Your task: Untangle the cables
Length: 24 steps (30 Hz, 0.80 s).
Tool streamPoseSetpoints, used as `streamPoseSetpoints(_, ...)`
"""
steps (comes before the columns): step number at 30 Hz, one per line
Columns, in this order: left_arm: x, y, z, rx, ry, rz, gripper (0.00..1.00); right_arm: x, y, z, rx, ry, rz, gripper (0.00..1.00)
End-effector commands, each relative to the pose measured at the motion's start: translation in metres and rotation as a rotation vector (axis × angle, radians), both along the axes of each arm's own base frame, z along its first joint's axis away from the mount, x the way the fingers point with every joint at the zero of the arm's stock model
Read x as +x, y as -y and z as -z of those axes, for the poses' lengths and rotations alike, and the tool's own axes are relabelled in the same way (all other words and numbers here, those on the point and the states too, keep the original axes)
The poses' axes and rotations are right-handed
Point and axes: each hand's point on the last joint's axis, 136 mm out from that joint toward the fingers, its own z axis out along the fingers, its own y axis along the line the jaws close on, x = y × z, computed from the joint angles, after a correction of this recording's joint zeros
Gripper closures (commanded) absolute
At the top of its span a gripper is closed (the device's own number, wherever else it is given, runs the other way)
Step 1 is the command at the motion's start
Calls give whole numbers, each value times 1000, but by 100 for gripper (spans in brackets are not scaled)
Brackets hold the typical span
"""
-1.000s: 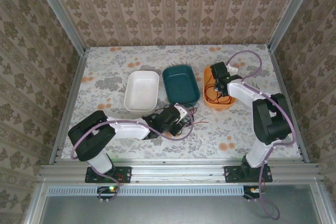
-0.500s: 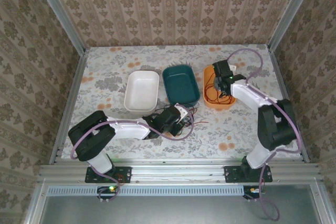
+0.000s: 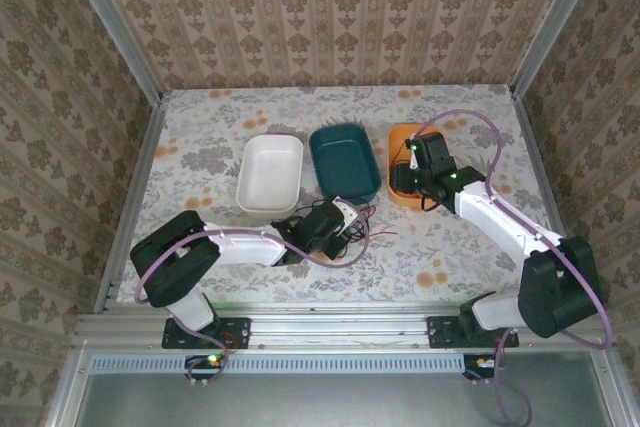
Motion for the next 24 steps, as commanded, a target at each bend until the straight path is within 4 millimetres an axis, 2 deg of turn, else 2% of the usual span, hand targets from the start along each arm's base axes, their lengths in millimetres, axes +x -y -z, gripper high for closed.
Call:
streamPoseSetpoints(1,-13,-22,35,137,-66,6,100,0,4,23,-57,-61,-4,53)
streamPoseSetpoints(5,-12,-24,34,137,-61,-2,100,6,9,43,-106,-109,26,54)
streamPoseSetpoints(9,-13,-26,34,139,-59,-7,100,13,18,58,-163,-146,70,59)
streamPoseSetpoints(10,-13,-26,34,139,-59,-7,100,15,22,59,-179,-147,87,64)
streamPoseSetpoints(12,-14,-26,34,140,-61,-7,100,21,30,60,-220,-144,125,81)
streamPoseSetpoints(13,-14,-26,34,141,-60,-8,100,24,35,59,-236,-142,143,83)
streamPoseSetpoints(21,-13,-26,34,146,-59,-10,100,42,55,69,-221,-186,235,85)
streamPoseSetpoints(24,-12,-25,31,140,-49,-11,100,45,54,54,-186,-148,232,83)
